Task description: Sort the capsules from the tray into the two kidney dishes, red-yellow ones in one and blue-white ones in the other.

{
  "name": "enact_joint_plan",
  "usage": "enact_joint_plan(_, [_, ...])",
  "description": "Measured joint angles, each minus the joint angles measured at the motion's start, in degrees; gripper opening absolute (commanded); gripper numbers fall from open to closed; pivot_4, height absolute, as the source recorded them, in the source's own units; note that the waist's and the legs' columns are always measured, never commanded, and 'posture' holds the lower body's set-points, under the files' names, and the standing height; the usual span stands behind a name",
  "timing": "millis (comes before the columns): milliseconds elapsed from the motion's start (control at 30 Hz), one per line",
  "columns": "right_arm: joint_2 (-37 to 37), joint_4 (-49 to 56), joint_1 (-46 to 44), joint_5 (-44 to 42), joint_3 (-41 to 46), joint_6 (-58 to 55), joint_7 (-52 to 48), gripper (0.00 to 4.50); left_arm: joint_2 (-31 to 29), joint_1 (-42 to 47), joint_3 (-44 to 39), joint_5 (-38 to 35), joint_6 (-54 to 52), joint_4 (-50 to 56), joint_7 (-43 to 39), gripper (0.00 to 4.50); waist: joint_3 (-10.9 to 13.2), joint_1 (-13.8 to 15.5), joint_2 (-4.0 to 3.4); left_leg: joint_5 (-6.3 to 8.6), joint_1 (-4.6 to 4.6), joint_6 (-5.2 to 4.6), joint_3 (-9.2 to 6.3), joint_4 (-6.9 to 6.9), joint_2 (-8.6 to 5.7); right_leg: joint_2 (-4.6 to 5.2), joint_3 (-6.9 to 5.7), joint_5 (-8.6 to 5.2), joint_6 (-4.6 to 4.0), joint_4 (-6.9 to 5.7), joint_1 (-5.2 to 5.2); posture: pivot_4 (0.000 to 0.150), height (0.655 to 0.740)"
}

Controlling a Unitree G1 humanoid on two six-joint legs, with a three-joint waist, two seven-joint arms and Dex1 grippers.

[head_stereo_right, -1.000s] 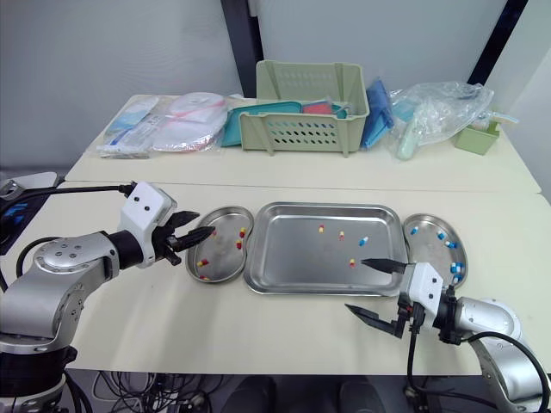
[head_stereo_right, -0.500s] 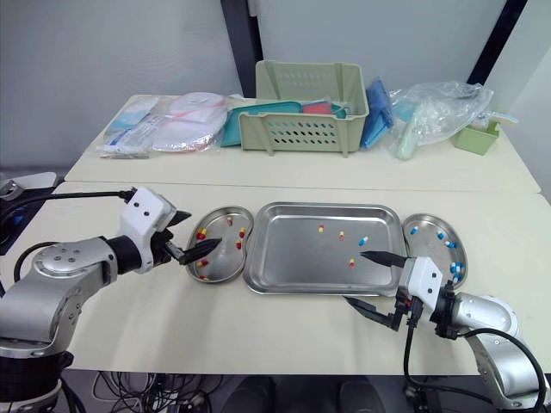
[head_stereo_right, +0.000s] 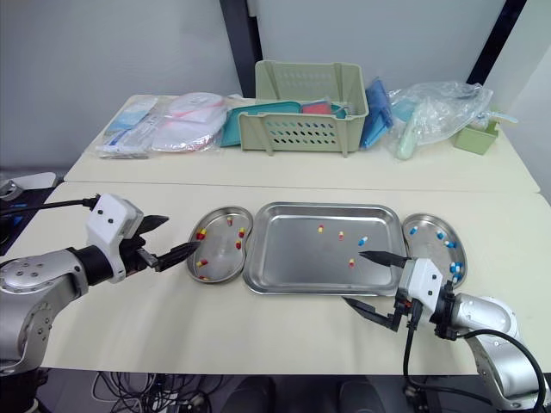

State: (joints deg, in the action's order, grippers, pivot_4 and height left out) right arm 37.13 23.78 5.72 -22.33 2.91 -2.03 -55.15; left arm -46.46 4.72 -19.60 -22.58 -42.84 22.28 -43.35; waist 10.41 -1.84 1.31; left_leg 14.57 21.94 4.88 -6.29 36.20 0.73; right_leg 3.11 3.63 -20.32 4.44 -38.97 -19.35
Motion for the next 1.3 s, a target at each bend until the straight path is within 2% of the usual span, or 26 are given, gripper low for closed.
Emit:
enact_joint_plan(133, [0.3,-0.8,0.0,1.3,0.0,2.0,-0.3,4.50,0.0,-2.7,-1.8,-0.2,3.3,-0.8,-1.2,4.49,0.0,0.0,0.00,0.00,0.00,0.00,-0.01,0.00,0.00,0.00,-0.01,0.00,0.00,0.00,0.00,0.150,0.7400])
enact_joint_plan(267, [1.5,-2.1,2.2,2.1,1.3,5.3,-1.5,4.50,1.9,-7.5,-6.9,-2.5,9.7,-2.5,-4.2,4.49,0.0,0.0,-0.01,0.00,-0.01,0.00,0.03,-0.04,0.01,0.01,0.01,0.00,-0.01,0.01,0.00,0.150,0.7400])
enact_joint_plan(533, [10.0,-7.6,8.1,-0.5,13.2,6.6,-7.5,4.50,3.9,-14.6,-15.1,-2.0,23.8,-15.6,-7.2,4.49,0.0,0.0,0.01,0.00,-0.06,-0.01,0.06,-0.04,0.01,0.01,0.02,0.00,-0.02,0.02,0.04,0.150,0.7400])
enact_joint_plan(700, [16.9,-18.3,10.9,-2.6,22.5,4.3,-13.3,4.50,2.8,-19.4,-18.2,-1.7,29.6,-25.8,-11.4,4.49,0.0,0.0,0.01,0.01,-0.09,-0.02,0.12,-0.08,0.01,0.01,0.06,0.00,-0.02,0.05,0.04,0.150,0.7400])
enact_joint_plan(900, [19.4,-32.1,9.9,0.0,26.1,6.5,-14.9,4.50,2.8,-24.3,-19.9,0.0,36.0,-34.3,-12.5,4.49,0.0,-0.1,0.02,0.01,-0.11,-0.02,0.15,-0.10,0.01,0.02,0.07,-0.01,-0.02,0.06,0.05,0.150,0.7400])
enact_joint_plan(1033, [19.6,-36.6,10.1,1.1,27.2,7.8,-15.3,4.50,2.8,-26.4,-20.7,0.0,37.9,-35.8,-12.2,4.49,0.0,-0.1,0.01,0.01,-0.13,-0.02,0.15,-0.11,0.02,0.02,0.09,-0.01,-0.02,0.03,0.06,0.150,0.7400])
enact_joint_plan(1300, [18.7,-35.3,12.2,2.1,27.8,10.2,-14.6,4.50,3.5,-27.2,-20.6,0.0,38.3,-34.1,-11.0,4.49,0.0,-0.1,0.01,0.01,-0.12,-0.02,0.14,-0.11,0.02,0.02,0.09,-0.01,-0.02,0.04,0.06,0.150,0.7400])
